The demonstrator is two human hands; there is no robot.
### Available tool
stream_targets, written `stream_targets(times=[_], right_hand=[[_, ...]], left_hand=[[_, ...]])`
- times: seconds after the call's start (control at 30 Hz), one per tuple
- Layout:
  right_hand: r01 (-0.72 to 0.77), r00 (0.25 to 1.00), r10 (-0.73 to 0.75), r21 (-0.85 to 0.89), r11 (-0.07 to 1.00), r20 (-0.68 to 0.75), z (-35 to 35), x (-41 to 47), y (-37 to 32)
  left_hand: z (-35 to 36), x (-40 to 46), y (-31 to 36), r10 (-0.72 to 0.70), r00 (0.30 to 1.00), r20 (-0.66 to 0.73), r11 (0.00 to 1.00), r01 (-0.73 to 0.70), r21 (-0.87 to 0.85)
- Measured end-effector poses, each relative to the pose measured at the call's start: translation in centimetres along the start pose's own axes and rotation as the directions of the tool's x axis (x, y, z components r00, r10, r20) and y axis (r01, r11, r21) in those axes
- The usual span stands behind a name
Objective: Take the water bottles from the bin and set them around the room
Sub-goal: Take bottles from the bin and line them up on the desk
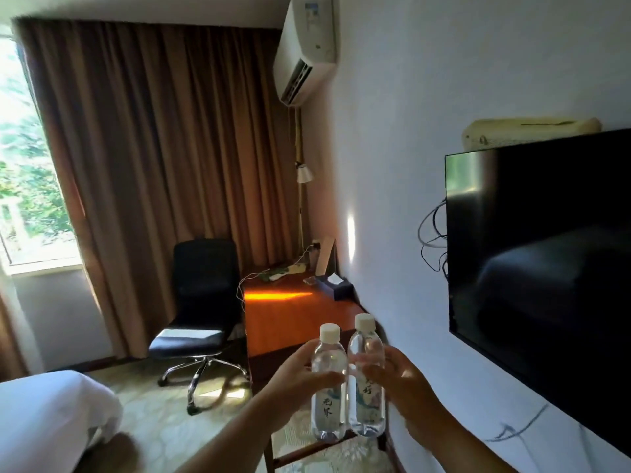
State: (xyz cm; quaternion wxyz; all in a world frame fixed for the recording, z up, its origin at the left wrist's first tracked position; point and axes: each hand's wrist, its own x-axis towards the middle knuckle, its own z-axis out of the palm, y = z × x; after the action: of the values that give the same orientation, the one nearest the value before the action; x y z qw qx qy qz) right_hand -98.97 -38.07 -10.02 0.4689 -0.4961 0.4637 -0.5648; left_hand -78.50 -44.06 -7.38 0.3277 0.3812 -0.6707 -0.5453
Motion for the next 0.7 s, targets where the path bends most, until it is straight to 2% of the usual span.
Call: stream_targets(times=[0.13,0.23,0.33,0.5,0.7], right_hand=[[0.02,1.0,-0.019,0.04,0.999,-0.01,1.0,8.2,2.2],[0.015,1.0,-0.015,-0.001,1.0,-0.026,1.6,15.0,3.9],[0.003,0.994,-0.008,-0.051,0.999,-0.112,2.8,22.0,5.7],[-0.02,0.972,-0.009,-0.122,0.992,-0.233,4.4,31.9,8.0],[-0.056,0.931,-0.005,-0.155,0.986,-0.365,3.5,41.5,9.9]], left_hand=[[-4.3,6.5,-1.4,0.005,1.0,-0.009,1.0,-0.005,0.013],[-8.0,12.3,-2.7,0.009,1.0,-0.023,0.997,-0.007,0.074],[-12.4,18.9,-3.9,0.023,0.999,-0.047,0.985,-0.014,0.17],[-18.4,29.7,-5.3,0.03,0.998,0.052,0.978,-0.04,0.205],[-22.0,42.1,-6.7,0.042,0.985,0.168,0.946,-0.093,0.311]])
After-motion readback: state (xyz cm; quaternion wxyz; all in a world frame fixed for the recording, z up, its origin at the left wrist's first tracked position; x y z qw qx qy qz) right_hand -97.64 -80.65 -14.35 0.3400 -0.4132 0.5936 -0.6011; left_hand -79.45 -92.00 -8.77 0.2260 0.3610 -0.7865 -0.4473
